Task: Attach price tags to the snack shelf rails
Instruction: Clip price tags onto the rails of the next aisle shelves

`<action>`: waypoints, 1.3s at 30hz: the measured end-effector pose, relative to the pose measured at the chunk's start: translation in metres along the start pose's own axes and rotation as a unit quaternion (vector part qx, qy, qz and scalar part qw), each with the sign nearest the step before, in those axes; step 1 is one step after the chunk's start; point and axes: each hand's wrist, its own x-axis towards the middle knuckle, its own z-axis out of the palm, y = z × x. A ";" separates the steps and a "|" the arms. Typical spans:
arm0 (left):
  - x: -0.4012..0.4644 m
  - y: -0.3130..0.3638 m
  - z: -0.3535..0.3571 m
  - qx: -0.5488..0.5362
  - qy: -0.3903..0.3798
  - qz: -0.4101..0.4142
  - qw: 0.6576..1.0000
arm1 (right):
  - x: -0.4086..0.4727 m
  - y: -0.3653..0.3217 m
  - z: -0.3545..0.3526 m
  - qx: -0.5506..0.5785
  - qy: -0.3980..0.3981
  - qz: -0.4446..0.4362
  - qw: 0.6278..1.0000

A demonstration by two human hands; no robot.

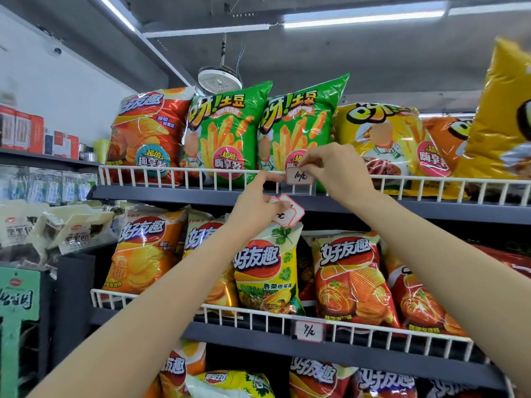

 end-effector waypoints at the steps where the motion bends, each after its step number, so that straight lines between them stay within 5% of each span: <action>1: 0.000 0.000 0.000 0.000 -0.002 0.001 1.000 | 0.000 0.000 0.001 -0.006 -0.019 0.005 1.000; 15: 0.002 -0.002 0.000 0.006 -0.009 0.013 1.000 | -0.019 -0.004 0.010 -0.160 -0.002 -0.043 0.986; 23: 0.003 -0.001 0.000 -0.002 -0.012 0.000 1.000 | -0.016 -0.008 0.009 -0.143 -0.020 -0.026 0.989; 34: 0.001 -0.002 0.010 -0.058 0.110 0.009 0.992 | -0.023 -0.005 0.004 -0.203 -0.041 -0.058 0.977; 37: -0.004 0.005 0.021 -0.074 0.113 0.018 0.991 | -0.032 0.004 -0.003 -0.110 -0.057 -0.024 0.992; 39: -0.007 0.012 0.035 -0.067 0.106 0.025 0.992 | -0.042 0.015 -0.016 0.050 -0.065 0.042 0.996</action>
